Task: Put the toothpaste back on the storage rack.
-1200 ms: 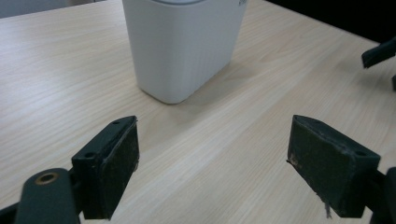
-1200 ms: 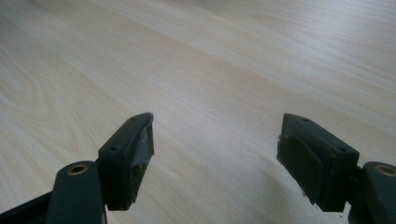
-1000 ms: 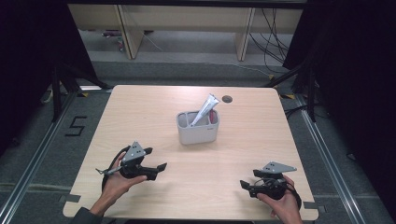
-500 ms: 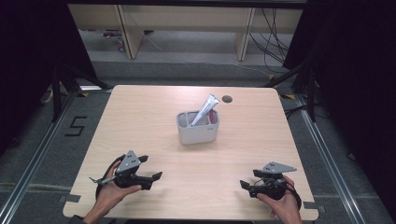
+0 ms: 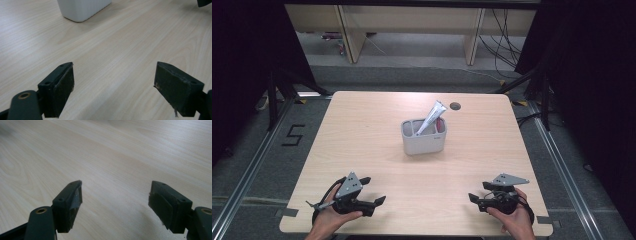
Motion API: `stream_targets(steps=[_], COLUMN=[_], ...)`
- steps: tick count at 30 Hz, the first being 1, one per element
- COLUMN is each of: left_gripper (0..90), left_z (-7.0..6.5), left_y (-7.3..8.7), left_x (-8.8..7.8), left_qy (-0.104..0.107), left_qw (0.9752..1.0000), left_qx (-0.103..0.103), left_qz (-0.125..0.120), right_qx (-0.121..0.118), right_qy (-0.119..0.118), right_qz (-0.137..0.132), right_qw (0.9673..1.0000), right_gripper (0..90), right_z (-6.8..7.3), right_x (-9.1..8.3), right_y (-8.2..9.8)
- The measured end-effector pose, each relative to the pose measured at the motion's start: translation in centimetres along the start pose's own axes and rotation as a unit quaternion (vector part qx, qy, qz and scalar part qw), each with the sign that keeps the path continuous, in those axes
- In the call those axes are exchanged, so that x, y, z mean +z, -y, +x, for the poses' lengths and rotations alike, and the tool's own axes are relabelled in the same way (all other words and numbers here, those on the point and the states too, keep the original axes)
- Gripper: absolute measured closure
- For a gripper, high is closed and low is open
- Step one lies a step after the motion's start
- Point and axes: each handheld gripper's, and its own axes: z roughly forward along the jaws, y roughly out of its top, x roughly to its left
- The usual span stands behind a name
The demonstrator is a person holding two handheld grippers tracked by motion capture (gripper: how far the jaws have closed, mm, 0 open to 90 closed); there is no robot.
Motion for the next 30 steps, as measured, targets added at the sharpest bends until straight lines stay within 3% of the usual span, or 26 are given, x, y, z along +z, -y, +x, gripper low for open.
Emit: stream_targets(steps=[3,4,8,9,10,15,19,21,22,25,27,30], left_gripper=[15.8,15.9,15.8,15.8,15.8,16.0,16.0,16.0,16.0,16.0,16.0,16.0], left_z=[-0.3,-0.3,-0.5,-0.4,-0.7,-1.0,-0.7,-0.7,-0.6,-0.6,-0.7,-0.7], left_y=[0.4,0.5,0.6,0.6,0.8,1.2,1.1,1.1,1.2,1.1,1.0,1.0], left_x=[-0.3,-0.5,-0.8,-0.9,-0.7,0.0,-0.2,-0.2,-0.3,-0.3,-0.2,-0.4], left_qy=[-0.006,-0.010,-0.019,-0.022,-0.020,-0.039,-0.037,-0.038,-0.040,-0.036,-0.036,-0.037], left_qw=[0.9999,0.9996,0.9996,0.9994,0.9997,0.9983,0.9980,0.9984,0.9981,0.9982,0.9990,0.9991], left_qx=[0.005,0.018,0.014,0.021,0.010,0.034,0.041,0.033,0.038,0.039,0.026,0.020], left_qz=[0.012,0.019,0.013,0.018,0.012,0.028,0.030,0.024,0.029,0.029,0.007,0.006], right_qx=[0.000,0.000,0.000,0.000,0.003,0.010,0.008,0.007,-0.008,-0.007,-0.005,0.001], right_qy=[0.000,-0.001,-0.001,-0.001,0.000,-0.001,0.001,0.000,0.004,0.000,0.005,0.002], right_qz=[0.000,0.000,0.001,0.001,0.002,0.004,0.009,0.010,0.006,0.006,0.005,0.009], right_qw=[1.0000,1.0000,1.0000,1.0000,1.0000,0.9999,0.9999,0.9999,0.9999,1.0000,1.0000,1.0000], right_gripper=[27.6,27.6,27.6,27.6,27.6,27.6,27.5,27.6,27.5,27.5,27.5,27.5], right_z=[0.0,0.0,0.0,0.0,0.1,0.3,0.3,0.3,0.2,0.2,0.2,0.3], right_x=[0.0,0.0,0.0,0.0,0.0,0.0,-0.1,-0.1,-0.1,0.0,0.1,0.1], right_y=[0.0,0.0,0.0,0.0,0.0,0.0,0.0,0.0,-0.1,0.0,0.0,0.0])
